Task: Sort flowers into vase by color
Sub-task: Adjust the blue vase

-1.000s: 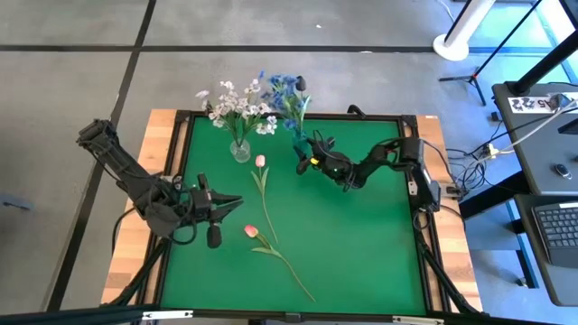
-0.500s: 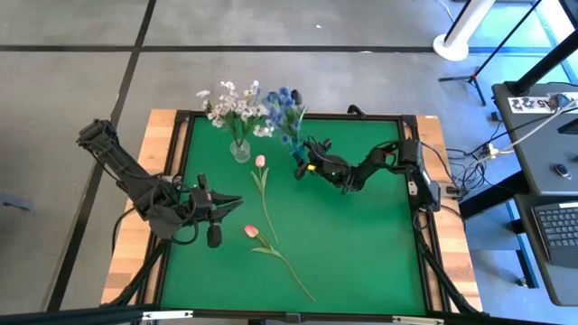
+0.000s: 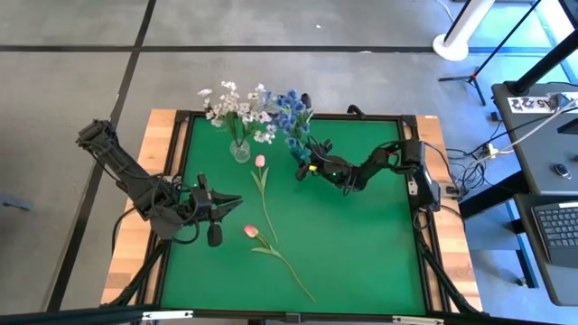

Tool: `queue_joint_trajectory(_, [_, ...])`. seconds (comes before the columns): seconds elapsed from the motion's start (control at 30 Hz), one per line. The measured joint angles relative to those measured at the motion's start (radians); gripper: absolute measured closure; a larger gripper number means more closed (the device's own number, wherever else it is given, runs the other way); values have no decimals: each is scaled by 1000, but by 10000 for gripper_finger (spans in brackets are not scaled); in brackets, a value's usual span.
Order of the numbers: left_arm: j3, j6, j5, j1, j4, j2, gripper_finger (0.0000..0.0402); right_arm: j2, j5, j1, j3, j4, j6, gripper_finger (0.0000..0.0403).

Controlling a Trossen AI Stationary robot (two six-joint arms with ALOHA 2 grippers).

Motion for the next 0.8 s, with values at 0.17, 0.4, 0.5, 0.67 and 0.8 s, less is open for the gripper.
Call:
queue_joint_trajectory(0.17, [0,0,0,6,0,0,357,0,-5,-1,-6,0,19,161])
queue_joint_trajectory(0.4, [0,-1,2,26,-4,0,357,2,7,0,-15,-140,35,82])
queue_joint_trajectory(0.5, [0,-1,2,29,-6,0,357,-7,39,0,-14,-184,58,80])
queue_joint_trajectory(0.67, [0,-5,3,34,-15,0,357,-16,44,0,-19,-192,69,102])
queue_joint_trajectory(0.8, [0,-9,4,34,-17,0,357,-45,82,0,-22,-210,60,115])
